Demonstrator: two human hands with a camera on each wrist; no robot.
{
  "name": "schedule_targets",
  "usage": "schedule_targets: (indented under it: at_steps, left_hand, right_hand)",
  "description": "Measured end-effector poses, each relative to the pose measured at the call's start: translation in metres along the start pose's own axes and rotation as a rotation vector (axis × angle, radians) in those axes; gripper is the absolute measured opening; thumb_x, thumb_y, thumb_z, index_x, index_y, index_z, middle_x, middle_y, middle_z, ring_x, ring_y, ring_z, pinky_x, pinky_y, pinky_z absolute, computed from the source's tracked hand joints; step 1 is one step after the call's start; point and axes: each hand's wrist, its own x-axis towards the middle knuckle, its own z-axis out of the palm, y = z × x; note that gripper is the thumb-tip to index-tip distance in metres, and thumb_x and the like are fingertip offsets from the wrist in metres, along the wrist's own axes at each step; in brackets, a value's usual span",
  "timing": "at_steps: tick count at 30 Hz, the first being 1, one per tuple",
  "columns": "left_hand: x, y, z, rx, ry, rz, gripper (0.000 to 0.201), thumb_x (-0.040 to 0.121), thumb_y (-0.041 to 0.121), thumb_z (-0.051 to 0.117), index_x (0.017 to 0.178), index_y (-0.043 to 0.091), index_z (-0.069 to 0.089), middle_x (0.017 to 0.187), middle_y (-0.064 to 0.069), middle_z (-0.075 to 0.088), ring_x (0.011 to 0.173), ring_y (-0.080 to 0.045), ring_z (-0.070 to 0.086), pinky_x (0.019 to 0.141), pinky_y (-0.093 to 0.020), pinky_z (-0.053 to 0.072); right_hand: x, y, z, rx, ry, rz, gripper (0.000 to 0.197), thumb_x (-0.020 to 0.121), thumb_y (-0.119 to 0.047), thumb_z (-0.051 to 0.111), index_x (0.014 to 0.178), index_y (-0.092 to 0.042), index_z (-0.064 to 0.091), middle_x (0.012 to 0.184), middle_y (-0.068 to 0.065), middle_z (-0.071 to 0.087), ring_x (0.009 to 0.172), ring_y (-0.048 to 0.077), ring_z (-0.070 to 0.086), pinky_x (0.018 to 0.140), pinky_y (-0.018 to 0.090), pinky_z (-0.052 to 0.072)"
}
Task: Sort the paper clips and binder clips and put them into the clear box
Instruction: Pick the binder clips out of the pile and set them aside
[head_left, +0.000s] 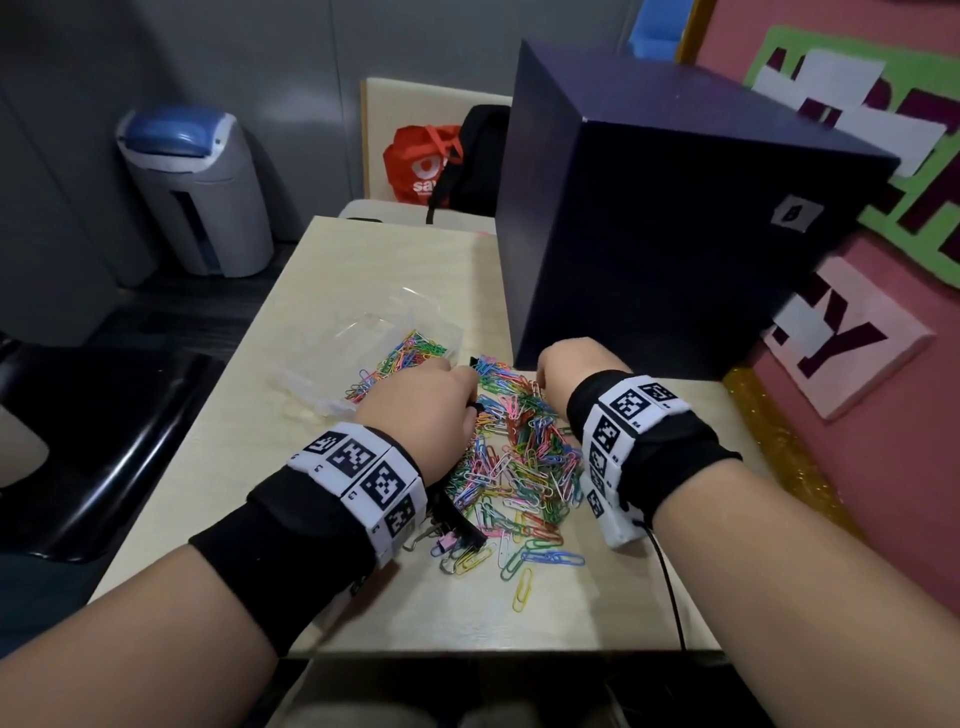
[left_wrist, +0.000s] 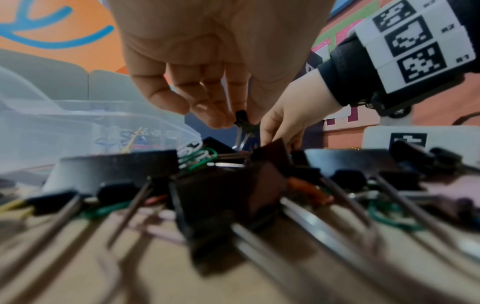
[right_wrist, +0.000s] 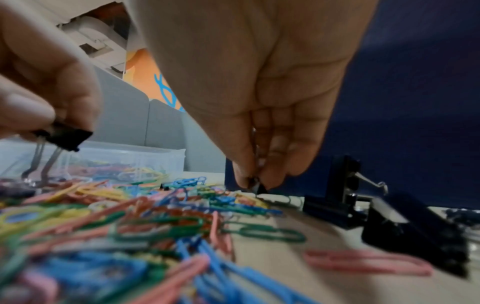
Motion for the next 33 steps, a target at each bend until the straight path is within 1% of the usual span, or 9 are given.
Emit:
schedule_targets:
  at_steps: [2,3,7,12,16,20,27,31,33]
  left_hand:
    - [0.0,0.001,0.0,-0.015,0.006,-0.001,0.024,0.096,0.033,0.045,0.113,0.021,0.058,0.11,-0.003,0.058,0.099,-0.026,0.06,0.082,-0.04,0.053]
    - [0.001,0.001,-0.001,-0.039,0.011,-0.006,0.024,0.096,0.033,0.045,0.113,0.021,0.058,0.109,-0.003,0.059,0.099,-0.026,0.06,0.081,-0.039,0.052]
    - [0.004,-0.002,-0.008,-0.141,0.065,-0.051,0.022,0.095,0.034,0.048,0.109,0.023,0.061,0.106,-0.001,0.061,0.1,-0.025,0.059,0.08,-0.034,0.048]
    - [0.006,-0.022,-0.029,-0.271,0.127,-0.127,0.016,0.092,0.031,0.056,0.101,0.022,0.066,0.099,0.0,0.068,0.093,-0.021,0.061,0.077,-0.028,0.044]
    - [0.003,-0.032,-0.038,-0.28,0.149,-0.161,0.016,0.092,0.03,0.058,0.102,0.021,0.067,0.098,0.0,0.069,0.088,-0.02,0.06,0.072,-0.025,0.039]
    - [-0.002,-0.033,-0.043,-0.279,0.134,-0.167,0.017,0.091,0.029,0.059,0.104,0.02,0.067,0.097,0.0,0.069,0.085,-0.019,0.057,0.071,-0.023,0.037]
    - [-0.003,-0.035,-0.044,-0.231,0.067,-0.164,0.012,0.089,0.029,0.061,0.099,0.023,0.066,0.093,0.004,0.065,0.083,-0.016,0.053,0.072,-0.023,0.039]
    - [-0.002,-0.032,-0.046,-0.206,0.023,-0.138,0.011,0.086,0.029,0.065,0.095,0.023,0.067,0.095,0.004,0.067,0.092,-0.017,0.059,0.077,-0.025,0.044]
    - [-0.001,-0.029,-0.047,-0.187,-0.002,-0.125,0.012,0.086,0.029,0.065,0.095,0.022,0.067,0.097,0.003,0.069,0.095,-0.018,0.061,0.079,-0.026,0.045]
  right_hand:
    - [-0.003,0.008,-0.003,0.039,0.027,0.082,0.024,0.087,-0.004,0.051,0.103,-0.008,0.068,0.076,0.007,0.057,0.078,0.029,0.058,0.067,0.031,0.047]
    - [-0.006,0.012,-0.004,0.049,0.043,0.127,0.024,0.087,-0.004,0.052,0.105,-0.007,0.067,0.077,0.007,0.055,0.08,0.028,0.057,0.066,0.032,0.046]
    - [-0.015,0.021,-0.006,0.056,0.102,0.198,0.036,0.088,-0.011,0.051,0.123,-0.011,0.057,0.124,0.01,0.046,0.113,0.031,0.047,0.08,0.038,0.045]
    - [-0.002,-0.003,-0.002,0.146,0.113,-0.069,0.039,0.089,-0.009,0.05,0.126,-0.021,0.059,0.127,0.007,0.05,0.111,0.031,0.056,0.092,0.043,0.051]
    - [0.007,-0.032,0.003,0.16,0.081,-0.266,0.046,0.093,-0.006,0.046,0.137,-0.019,0.049,0.137,0.007,0.049,0.124,0.031,0.05,0.102,0.04,0.045]
    - [0.017,-0.047,0.007,0.041,0.059,-0.313,0.035,0.093,-0.011,0.047,0.126,-0.012,0.057,0.127,0.009,0.056,0.116,0.033,0.055,0.097,0.039,0.048]
    - [0.02,-0.05,-0.001,-0.013,0.05,-0.267,0.029,0.092,-0.004,0.048,0.115,-0.01,0.064,0.113,0.01,0.065,0.103,0.029,0.062,0.084,0.032,0.052]
    - [0.019,-0.045,-0.007,0.07,0.05,-0.238,0.029,0.094,-0.007,0.048,0.115,-0.011,0.068,0.117,0.009,0.067,0.107,0.028,0.063,0.093,0.032,0.051]
    - [0.016,-0.039,-0.01,0.163,0.095,-0.23,0.032,0.094,-0.009,0.048,0.119,-0.017,0.067,0.122,0.007,0.065,0.112,0.026,0.06,0.095,0.03,0.049]
